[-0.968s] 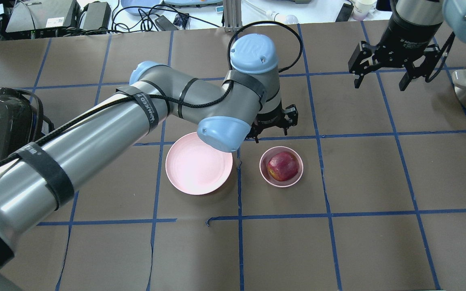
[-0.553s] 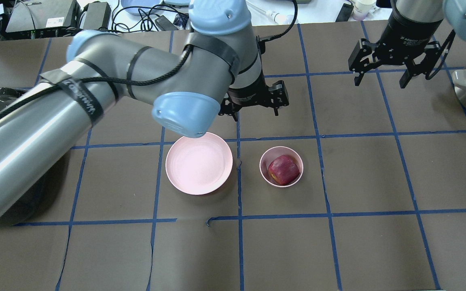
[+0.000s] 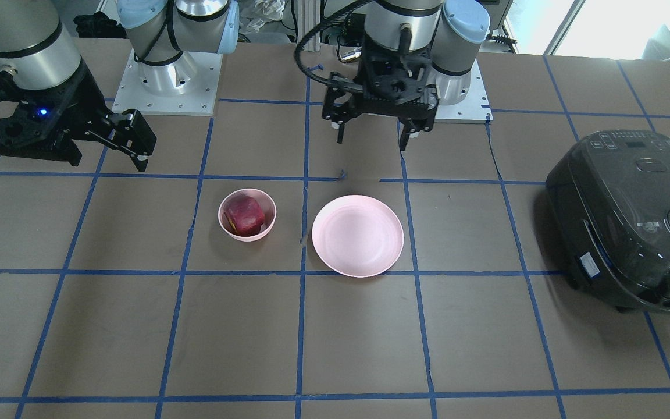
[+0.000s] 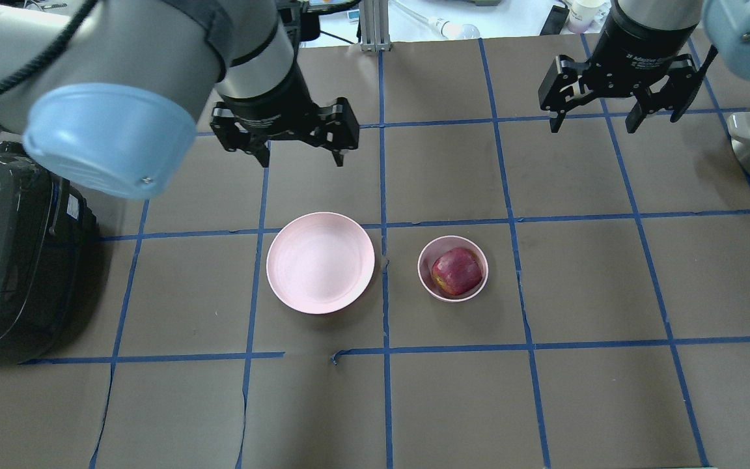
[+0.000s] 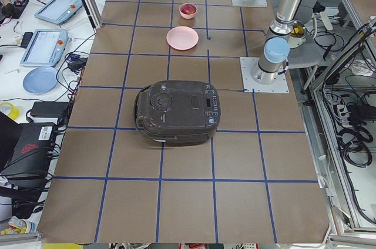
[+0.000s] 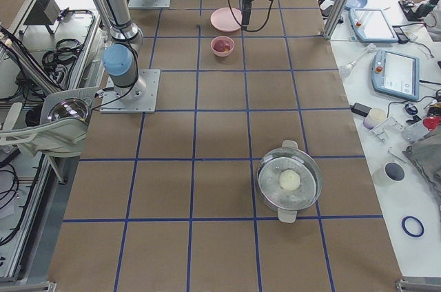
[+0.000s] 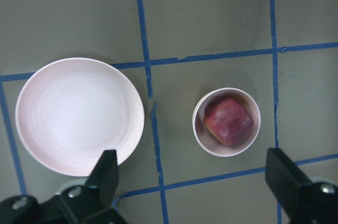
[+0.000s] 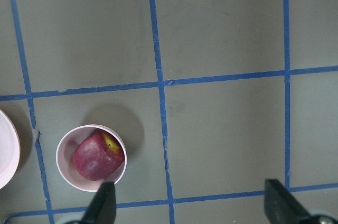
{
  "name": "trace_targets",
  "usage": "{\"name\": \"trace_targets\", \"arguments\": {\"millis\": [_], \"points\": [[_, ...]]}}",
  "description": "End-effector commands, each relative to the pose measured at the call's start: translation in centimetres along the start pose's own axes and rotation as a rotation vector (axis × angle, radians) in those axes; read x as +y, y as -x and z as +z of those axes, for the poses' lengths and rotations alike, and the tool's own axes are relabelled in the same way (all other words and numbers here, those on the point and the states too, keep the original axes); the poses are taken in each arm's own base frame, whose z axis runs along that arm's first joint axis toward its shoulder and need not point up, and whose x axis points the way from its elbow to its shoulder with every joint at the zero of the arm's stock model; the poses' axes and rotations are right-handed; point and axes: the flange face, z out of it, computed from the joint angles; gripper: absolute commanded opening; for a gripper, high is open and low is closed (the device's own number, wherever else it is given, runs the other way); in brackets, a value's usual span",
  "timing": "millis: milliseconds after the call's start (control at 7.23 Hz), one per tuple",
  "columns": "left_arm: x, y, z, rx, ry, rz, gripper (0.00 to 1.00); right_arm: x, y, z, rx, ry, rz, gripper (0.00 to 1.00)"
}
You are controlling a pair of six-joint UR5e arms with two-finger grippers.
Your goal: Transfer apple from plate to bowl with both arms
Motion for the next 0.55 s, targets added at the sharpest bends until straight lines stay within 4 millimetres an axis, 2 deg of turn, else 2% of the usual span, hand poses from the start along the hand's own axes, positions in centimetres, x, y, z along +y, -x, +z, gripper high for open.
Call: {"name": "trace_targets", "arguments": {"millis": [0, 138, 277, 415], "points": [[-0.1, 6.8, -1.5, -0.035, 0.014, -0.022, 1.0, 0.6, 0.5, -0.9, -0.003, -0.024, -0.006, 1.0], [-0.9, 9.7, -1.8, -0.036, 0.008, -0.049, 1.0, 1.0, 0.4, -1.4, -0.003, -0.03, -0.004, 1.0], [-1.1, 10.9, -2.0, -0.033, 0.006, -0.049, 1.0, 1.3, 0.4, -1.3, -0.003, -0.029, -0.01, 1.0], [-1.1, 10.8, -1.8, -0.031, 0.008, -0.046, 1.0, 1.2, 0.4, -1.4, -0.003, -0.032, -0.015, 1.0]]}}
